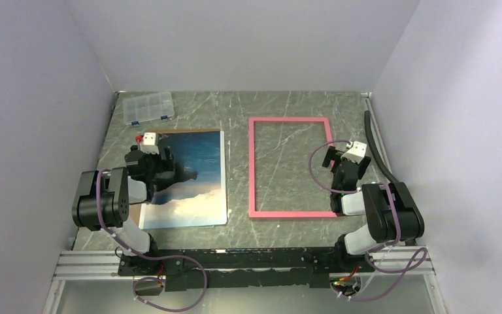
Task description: Put the photo into the frame
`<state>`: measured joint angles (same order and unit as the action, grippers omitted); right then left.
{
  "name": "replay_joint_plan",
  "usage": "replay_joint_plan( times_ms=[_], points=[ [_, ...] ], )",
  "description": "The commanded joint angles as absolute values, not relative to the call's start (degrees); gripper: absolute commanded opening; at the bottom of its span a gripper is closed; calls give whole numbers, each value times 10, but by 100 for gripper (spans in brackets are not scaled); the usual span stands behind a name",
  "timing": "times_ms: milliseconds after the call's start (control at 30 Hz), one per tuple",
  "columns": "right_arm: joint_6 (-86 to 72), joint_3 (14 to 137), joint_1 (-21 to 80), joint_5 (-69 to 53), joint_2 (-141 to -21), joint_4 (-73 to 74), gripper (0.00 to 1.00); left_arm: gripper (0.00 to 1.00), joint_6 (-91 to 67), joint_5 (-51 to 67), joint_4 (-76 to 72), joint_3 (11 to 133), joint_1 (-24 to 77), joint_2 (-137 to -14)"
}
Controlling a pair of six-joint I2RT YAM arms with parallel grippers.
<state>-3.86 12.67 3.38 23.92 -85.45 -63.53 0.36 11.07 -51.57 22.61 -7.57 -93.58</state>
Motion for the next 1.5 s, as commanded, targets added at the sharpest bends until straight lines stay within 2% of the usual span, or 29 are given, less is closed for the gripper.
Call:
replay_joint_plan(
  times_ms=[0,400,467,500,633,733,800,900,967,1133,1300,1467],
  points=[
    [-34,132,34,240,-852,-669,100,94,3,107,-537,231,-77,-936],
    [-41,137,28,234,-850,-657,100,94,3,110,-537,231,-76,-935],
    [-46,149,33,242,-826,-617,100,94,3,144,-526,235,-87,-926],
    [-30,163,40,260,-813,-602,100,94,-13,153,-492,247,-94,-914],
    [-74,311,74,340,-750,-298,100,94,15,157,-217,380,-102,-858],
    [-128,400,74,260,-724,-190,100,93,38,149,-63,457,-106,-828],
    [-250,443,70,211,-728,-143,100,93,22,148,4,499,-116,-814],
    [-344,521,55,71,-748,-41,100,93,4,163,130,575,-134,-807],
    [-335,566,87,26,-784,8,100,93,-23,166,208,630,-140,-813],
    [-289,721,263,205,-897,227,100,87,-16,159,360,749,-149,-851],
    [-293,764,367,268,-964,279,100,85,-34,172,435,805,-179,-869],
    [-306,802,413,285,-1033,318,100,83,-37,176,469,818,-192,-865]
  ],
)
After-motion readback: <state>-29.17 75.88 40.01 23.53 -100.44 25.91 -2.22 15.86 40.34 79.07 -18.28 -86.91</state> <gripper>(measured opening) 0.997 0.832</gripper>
